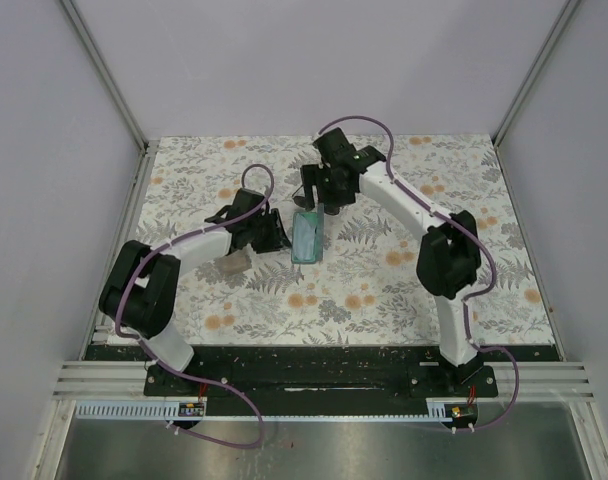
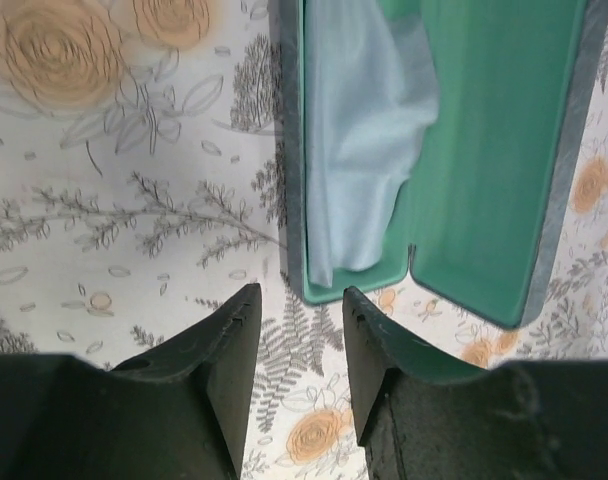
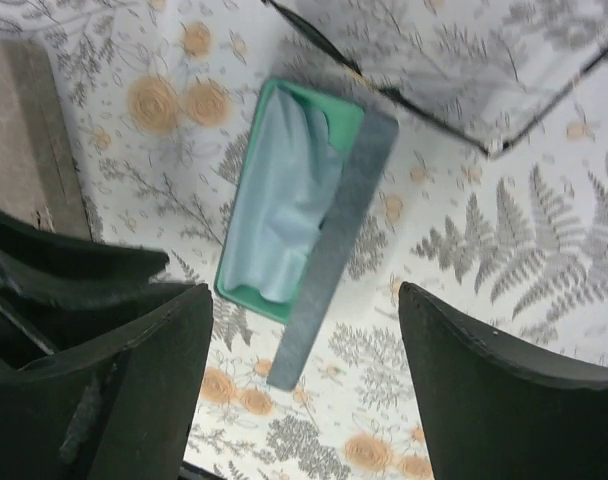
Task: Organize the sunglasses
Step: Place the folded cleaning cloth in the sunglasses case, then move the opened sunglasses case to the center of the board.
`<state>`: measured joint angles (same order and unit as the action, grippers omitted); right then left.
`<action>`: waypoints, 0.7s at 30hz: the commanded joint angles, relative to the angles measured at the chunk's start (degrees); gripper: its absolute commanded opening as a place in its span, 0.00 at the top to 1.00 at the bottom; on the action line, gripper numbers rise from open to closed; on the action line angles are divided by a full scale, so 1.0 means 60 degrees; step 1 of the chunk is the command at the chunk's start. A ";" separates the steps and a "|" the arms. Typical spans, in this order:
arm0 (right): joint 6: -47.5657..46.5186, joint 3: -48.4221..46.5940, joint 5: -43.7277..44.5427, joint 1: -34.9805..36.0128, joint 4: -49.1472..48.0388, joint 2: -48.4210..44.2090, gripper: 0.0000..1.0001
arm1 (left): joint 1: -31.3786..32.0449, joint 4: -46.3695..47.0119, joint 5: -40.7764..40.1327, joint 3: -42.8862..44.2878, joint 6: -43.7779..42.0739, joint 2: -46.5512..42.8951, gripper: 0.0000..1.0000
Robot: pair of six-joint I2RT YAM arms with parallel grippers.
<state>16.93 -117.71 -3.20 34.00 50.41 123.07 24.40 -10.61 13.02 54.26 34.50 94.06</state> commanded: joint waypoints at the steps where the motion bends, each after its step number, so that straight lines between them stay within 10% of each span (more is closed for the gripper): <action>1: 0.1220 0.2124 0.0710 0.0105 -0.1984 -0.2007 0.17 | -0.0009 0.0289 -0.0646 0.0814 -0.0198 0.0494 0.58; 21: 0.2086 0.3476 0.0328 0.0105 -0.2865 -0.1161 0.40 | -0.0010 0.0216 -0.0807 0.2338 -0.0198 0.2501 0.69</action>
<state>28.56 -96.07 -1.06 34.04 35.24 114.39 24.40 -10.41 9.85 66.04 34.09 107.44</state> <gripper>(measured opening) 0.622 0.317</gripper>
